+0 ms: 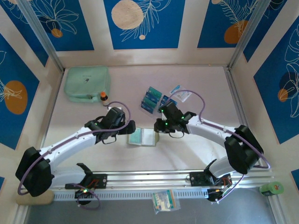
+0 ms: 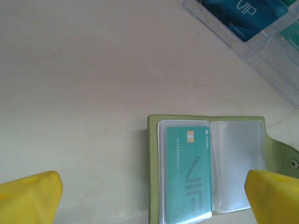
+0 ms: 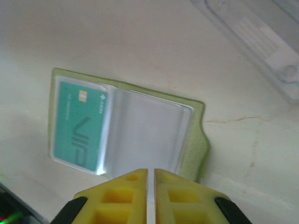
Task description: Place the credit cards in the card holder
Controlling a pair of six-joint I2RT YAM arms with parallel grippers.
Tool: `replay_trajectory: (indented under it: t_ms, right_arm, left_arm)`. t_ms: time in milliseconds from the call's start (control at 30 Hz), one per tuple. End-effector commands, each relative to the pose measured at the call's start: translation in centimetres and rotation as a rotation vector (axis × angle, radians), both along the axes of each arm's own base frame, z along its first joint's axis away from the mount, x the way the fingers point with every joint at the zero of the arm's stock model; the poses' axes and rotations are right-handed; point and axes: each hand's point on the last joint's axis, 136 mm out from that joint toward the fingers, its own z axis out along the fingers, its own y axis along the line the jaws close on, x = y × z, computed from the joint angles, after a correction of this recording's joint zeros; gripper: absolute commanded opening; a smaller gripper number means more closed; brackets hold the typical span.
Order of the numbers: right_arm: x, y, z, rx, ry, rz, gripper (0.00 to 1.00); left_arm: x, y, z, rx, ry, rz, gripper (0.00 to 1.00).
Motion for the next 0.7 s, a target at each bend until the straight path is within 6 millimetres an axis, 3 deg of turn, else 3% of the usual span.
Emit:
replay_trajectory:
  t_ms: [0,167,367,667]
  right_arm:
    - [0.1,2.4,0.1,0.089,0.049,-0.033,0.1]
    - [0.2,3.8,-1.8,0.079,0.087,-0.04,0.07]
    - [0.9,2.9,-4.1,0.008,0.094,-0.065,0.05]
    - [1.2,2.0,-5.8,-0.014,0.116,-0.029,0.02]
  left_arm:
    - [0.4,-1.6,0.8,-0.026,-0.022,-0.031,1.0]
    - [0.3,-2.7,0.2,-0.021,-0.017,-0.054,1.0]
    - [0.0,-3.6,-1.1,-0.008,-0.003,-0.077,1.0]
    - [-0.4,-4.5,-3.0,0.022,0.018,-0.113,1.0]
